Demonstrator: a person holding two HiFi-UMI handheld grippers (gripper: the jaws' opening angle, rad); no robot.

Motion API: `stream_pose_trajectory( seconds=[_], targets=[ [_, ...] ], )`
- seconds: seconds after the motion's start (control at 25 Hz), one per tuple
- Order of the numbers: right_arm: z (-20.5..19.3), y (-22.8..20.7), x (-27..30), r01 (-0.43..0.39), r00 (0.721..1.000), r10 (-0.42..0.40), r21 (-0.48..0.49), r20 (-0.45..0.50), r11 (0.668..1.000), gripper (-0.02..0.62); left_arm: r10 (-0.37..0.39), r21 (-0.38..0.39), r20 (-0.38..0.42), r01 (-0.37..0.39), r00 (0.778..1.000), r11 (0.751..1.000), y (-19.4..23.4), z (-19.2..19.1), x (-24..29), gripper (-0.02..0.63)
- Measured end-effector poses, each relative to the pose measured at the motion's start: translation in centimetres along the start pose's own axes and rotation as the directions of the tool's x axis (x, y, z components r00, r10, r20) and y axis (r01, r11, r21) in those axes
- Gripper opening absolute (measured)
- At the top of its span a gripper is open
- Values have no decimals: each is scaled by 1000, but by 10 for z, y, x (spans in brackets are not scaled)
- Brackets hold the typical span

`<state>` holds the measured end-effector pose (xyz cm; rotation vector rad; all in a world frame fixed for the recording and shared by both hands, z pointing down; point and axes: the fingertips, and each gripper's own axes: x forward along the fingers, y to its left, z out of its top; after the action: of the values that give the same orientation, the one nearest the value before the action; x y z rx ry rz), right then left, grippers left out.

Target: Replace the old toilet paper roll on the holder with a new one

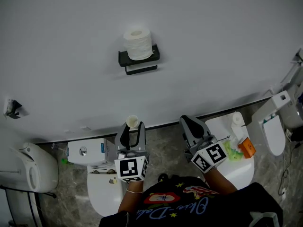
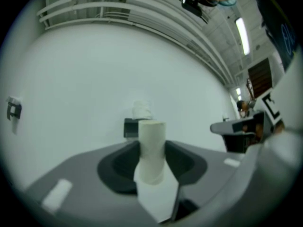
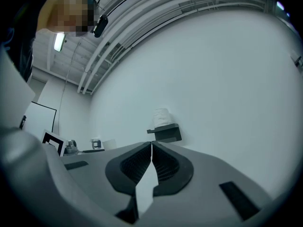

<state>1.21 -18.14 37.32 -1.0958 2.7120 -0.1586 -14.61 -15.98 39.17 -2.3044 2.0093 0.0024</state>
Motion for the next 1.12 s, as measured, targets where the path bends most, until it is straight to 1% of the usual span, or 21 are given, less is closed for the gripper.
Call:
stream_pose_trajectory(
  seconds=[0.12, 0.32, 0.48, 0.68, 1.0, 1.12],
  targets=[
    [1, 2, -1, 1, 1000, -1, -4, 4, 1000, 14, -7, 10, 8, 7, 1000, 1000, -2, 3, -1, 161],
    [1, 4, -1, 1, 1000, -1, -13, 5, 1000, 14, -22, 4, 11, 22, 1000, 1000, -2, 4, -2, 161],
    [9, 7, 4, -24, 1000, 24, -32, 16, 999, 14, -20, -11, 2, 20, 1000, 1000, 2, 3, -7, 161],
    [21, 6, 17, -51, 998, 53, -45, 37, 998, 14, -17, -5, 11, 17, 1000, 1000, 7, 8, -3, 161],
    [27, 14, 28, -98, 994, 101, -78, 40, 992, 15, -24, -6, 31, 24, 999, 1000, 10, 13, 0, 161],
    [29, 14, 33, -103, 993, 106, -78, 45, 992, 15, -27, -3, 34, 28, 999, 1000, 9, 14, 2, 161]
  ],
)
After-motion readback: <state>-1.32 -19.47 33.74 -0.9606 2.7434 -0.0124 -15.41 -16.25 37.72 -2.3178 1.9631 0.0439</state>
